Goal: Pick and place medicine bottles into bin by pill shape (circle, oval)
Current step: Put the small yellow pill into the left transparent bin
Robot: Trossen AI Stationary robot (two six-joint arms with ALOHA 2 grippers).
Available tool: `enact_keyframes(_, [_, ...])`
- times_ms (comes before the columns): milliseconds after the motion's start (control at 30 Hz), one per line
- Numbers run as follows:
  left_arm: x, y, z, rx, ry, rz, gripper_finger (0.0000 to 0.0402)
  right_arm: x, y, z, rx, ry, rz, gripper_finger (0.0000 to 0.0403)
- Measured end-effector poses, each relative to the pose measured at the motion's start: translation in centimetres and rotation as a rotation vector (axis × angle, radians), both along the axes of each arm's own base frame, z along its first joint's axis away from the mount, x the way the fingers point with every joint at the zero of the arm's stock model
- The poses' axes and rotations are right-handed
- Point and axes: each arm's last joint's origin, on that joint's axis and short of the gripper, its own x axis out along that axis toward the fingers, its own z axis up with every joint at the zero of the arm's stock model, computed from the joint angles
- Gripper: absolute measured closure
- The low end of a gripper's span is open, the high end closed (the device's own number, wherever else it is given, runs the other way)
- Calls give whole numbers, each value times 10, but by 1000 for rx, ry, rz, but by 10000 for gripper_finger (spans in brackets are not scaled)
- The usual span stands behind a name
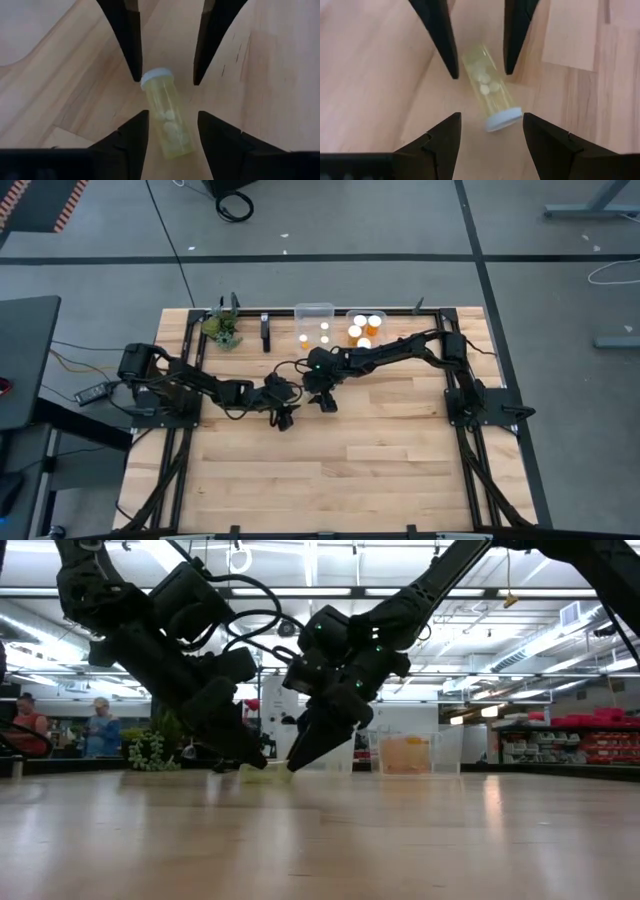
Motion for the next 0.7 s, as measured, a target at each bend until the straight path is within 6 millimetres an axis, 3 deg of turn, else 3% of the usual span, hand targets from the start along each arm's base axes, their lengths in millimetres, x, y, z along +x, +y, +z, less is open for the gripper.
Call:
enact_keyframes(333, [0, -1, -1, 5, 20, -49, 247, 5, 1, 5, 16, -104, 70, 183])
enact_keyframes(700, [-1, -1, -1, 9, 26, -54, 267, -11, -5, -19, 33, -145, 16, 184])
